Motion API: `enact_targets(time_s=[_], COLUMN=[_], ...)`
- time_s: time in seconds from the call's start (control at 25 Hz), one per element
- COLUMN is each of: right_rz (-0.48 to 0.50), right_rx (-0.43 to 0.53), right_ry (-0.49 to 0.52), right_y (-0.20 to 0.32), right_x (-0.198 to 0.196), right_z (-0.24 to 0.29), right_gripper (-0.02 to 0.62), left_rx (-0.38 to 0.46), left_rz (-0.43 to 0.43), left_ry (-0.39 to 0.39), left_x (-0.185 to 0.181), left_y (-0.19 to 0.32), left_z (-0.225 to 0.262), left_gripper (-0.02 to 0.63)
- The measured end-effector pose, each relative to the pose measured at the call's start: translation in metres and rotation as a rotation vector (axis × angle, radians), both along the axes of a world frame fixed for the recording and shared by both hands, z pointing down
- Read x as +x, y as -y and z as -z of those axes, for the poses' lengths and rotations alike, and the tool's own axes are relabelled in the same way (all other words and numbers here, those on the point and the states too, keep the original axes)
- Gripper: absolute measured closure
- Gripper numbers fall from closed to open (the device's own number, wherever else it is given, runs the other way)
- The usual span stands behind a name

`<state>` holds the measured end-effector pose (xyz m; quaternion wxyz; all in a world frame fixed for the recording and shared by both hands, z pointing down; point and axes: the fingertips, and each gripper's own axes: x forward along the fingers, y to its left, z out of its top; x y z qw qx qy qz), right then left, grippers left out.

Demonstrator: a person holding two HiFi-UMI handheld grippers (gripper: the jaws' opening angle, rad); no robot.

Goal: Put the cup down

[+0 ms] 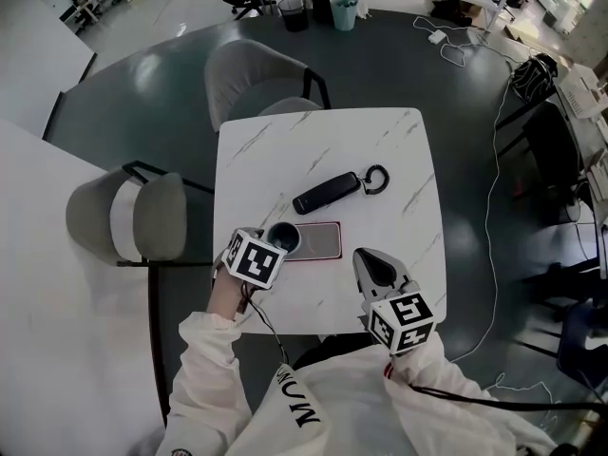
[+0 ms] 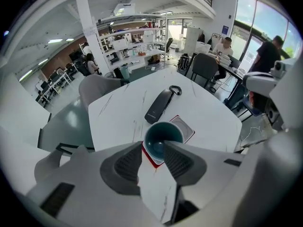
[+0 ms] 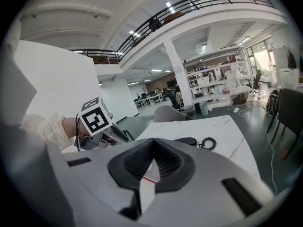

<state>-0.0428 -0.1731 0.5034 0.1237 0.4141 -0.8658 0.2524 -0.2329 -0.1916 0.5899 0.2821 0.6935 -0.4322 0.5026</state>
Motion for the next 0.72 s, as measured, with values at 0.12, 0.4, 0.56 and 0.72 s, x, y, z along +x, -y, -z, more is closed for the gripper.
enact_targets(time_s=[0.12,0.4,0.56,0.72], right_rz=[0.003,0.006,0.018,0.026], right_rx=[0.024,0.089,0.129,0.18], right_ry=[-0.001,-0.009,-0.009,0.027], right_y=[-0.012,-0.049,-0.072,-0.092], right_x=[-0.005,-0.02,-0.031,-0.039], right_z=[0.011,0.037,0.056,0.077], right_gripper=[0.591,0.591,0.591,0.591], left_rx=[0.051,0.182,0.245,0.364], left_rz=[0.011,0.025,0.019,0.032], left_ry=[-0.014,-0.071,-0.12,-0.183], left_x=[-0.002,-0.001,0.003,0.006], left_y=[-0.01,-0.042,-0.071,-0.096], left_z=[0.016,0.056,0.082,0.109], left_gripper=[0.46,0.462,0.463,0.496])
